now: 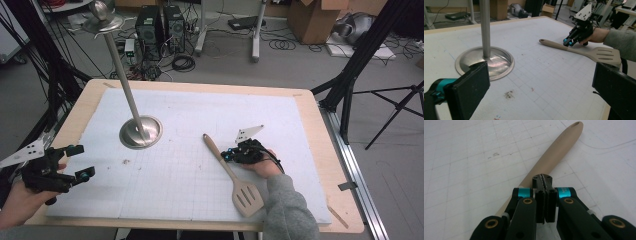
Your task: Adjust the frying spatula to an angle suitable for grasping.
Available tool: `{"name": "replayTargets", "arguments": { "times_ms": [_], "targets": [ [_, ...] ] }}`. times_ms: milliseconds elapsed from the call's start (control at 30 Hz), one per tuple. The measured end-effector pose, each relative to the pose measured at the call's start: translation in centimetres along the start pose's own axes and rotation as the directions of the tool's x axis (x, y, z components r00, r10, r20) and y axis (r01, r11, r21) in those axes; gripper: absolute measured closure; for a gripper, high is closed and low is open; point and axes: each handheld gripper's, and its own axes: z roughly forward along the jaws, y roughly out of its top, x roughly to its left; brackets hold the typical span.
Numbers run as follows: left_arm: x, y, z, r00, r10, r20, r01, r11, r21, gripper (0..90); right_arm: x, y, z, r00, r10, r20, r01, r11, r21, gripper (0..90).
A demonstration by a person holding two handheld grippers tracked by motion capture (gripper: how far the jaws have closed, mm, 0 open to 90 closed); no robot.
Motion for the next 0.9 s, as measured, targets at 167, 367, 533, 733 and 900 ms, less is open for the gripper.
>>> {"name": "replayTargets", "arguments": {
  "times_ms": [167,367,533,733,900],
  "targets": [
    [0.2,0.2,0.6,0.9999,0.001,0.010,-0.001,1.0000,0.003,1.8,0.8,0.5,-1.3,0.9998,-0.017,0.008,0.017,0.999,-0.040,90.0],
    [0.2,0.4,2.0,0.9991,0.010,0.040,-0.010,0.9998,0.017,1.8,2.7,0.8,-2.0,0.9966,-0.078,-0.029,0.076,0.996,-0.043,90.0],
    [0.3,0.8,3.0,0.9980,0.013,0.063,-0.014,0.9996,0.023,1.8,3.9,0.8,-1.8,0.9911,-0.121,-0.056,0.120,0.993,-0.019,90.0],
    [0.4,1.0,4.2,0.9958,0.019,0.090,-0.022,0.9992,0.034,1.8,4.9,0.5,-2.1,0.9863,-0.149,-0.071,0.150,0.989,0.012,90.0],
    [0.4,1.2,4.9,0.9943,0.021,0.104,-0.025,0.9990,0.038,1.8,5.4,0.1,-2.1,0.9825,-0.167,-0.083,0.172,0.984,0.056,90.0]
  ]
}}
